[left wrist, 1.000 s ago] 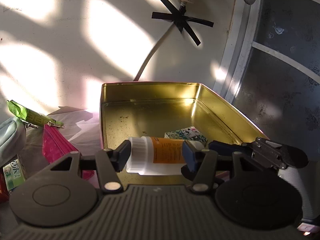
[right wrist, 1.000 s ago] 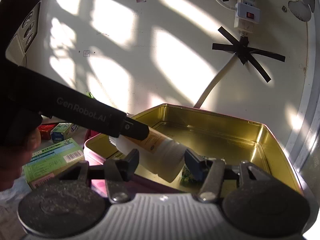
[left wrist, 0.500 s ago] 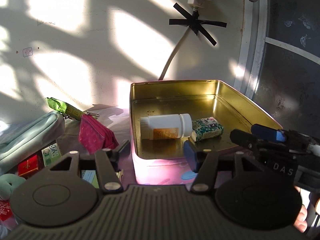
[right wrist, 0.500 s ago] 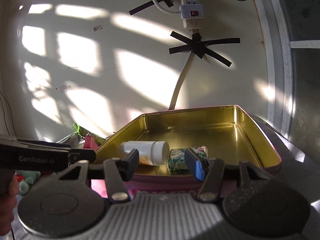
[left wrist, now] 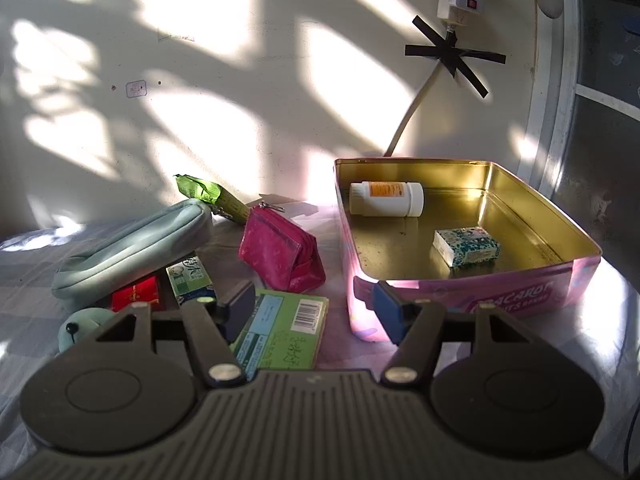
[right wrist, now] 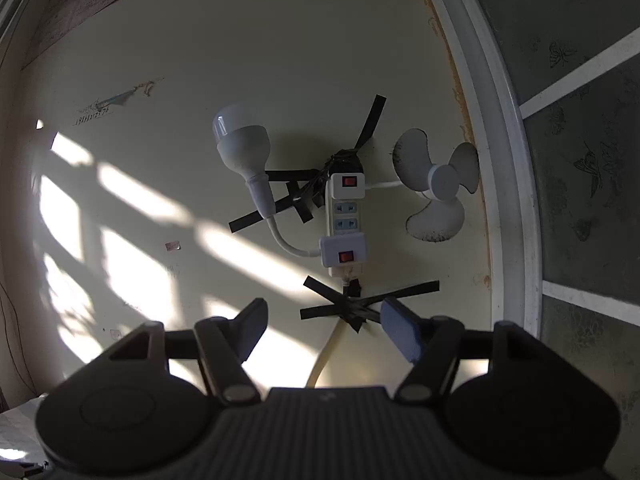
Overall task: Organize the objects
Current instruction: 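Lift the white bottle into the pink tin and release it, then move the right gripper to the green box and grasp it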
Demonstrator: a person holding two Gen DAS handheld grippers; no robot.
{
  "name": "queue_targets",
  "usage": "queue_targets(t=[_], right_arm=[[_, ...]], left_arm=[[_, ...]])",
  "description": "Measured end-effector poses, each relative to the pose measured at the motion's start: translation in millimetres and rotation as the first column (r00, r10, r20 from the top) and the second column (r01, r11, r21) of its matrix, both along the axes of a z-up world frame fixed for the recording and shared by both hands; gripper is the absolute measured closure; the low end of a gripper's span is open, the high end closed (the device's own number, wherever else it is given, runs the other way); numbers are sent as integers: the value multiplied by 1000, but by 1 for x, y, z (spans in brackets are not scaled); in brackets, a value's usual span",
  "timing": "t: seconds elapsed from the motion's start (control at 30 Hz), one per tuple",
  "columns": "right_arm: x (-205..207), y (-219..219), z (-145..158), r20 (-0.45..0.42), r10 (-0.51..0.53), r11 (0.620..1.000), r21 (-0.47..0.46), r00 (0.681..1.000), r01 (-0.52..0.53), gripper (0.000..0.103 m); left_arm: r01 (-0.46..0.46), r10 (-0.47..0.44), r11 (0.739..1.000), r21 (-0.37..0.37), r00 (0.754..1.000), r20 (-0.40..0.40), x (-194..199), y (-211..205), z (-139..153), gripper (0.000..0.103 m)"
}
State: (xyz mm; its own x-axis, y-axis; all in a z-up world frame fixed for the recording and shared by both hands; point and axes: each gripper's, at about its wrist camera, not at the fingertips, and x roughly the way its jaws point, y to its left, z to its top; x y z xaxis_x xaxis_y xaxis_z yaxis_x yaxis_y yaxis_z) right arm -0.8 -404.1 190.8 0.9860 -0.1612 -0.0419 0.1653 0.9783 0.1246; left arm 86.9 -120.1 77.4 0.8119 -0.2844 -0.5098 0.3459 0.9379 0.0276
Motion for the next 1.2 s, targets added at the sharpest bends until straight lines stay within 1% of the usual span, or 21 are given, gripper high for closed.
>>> queue_targets(t=[0.07, 0.17, 0.2, 0.27, 0.37, 0.57, 0.7, 0.83, 0.97, 1.1, 1.2], right_arm=[[-3, 15, -19, -6, 40, 999, 17, 999, -40, 38], [-1, 44, -63, -62, 109, 993, 48, 992, -106, 38], [-1, 58, -83, -86, 141, 989, 66, 986, -135, 38], [3, 79, -111, -124, 186, 980, 95, 975, -175, 38], [5, 108, -137, -156, 243, 968, 102, 957, -229, 38], [6, 143, -152, -204, 317, 948, 64, 926, -311, 38], [11, 157, -161, -236, 362, 932, 82, 902, -353, 38], [18, 172, -171, -279, 397, 917, 84, 875, -389, 38], [26, 189, -181, -327, 427, 901, 66, 843, -430, 38], [41, 204, -195, -395, 462, 881, 97, 794, -464, 39], [51, 208, -205, -438, 462, 880, 123, 771, -458, 39]], left_arm=[[-23, 23, 1000, 5, 1000, -15, 1, 7, -5, 36], [-51, 52, 998, 22, 998, -39, 4, 15, -13, 36], [-58, 59, 998, 28, 997, -42, 4, 17, -15, 36], [-73, 75, 996, 43, 996, -44, 5, 22, -19, 36], [-97, 100, 993, 63, 994, -42, 4, 29, -24, 36], [-127, 130, 989, 72, 991, -42, 2, 41, -32, 36], [-133, 136, 989, 67, 990, -48, -2, 52, -35, 36], [-150, 152, 988, 47, 987, -56, -8, 75, -37, 36], [-171, 170, 985, 5, 981, -90, -8, 102, -38, 36], [-118, 109, 990, -71, 986, -126, -7, 116, -36, 37], [-66, 50, 991, -113, 988, -143, 1, 112, -39, 37]])
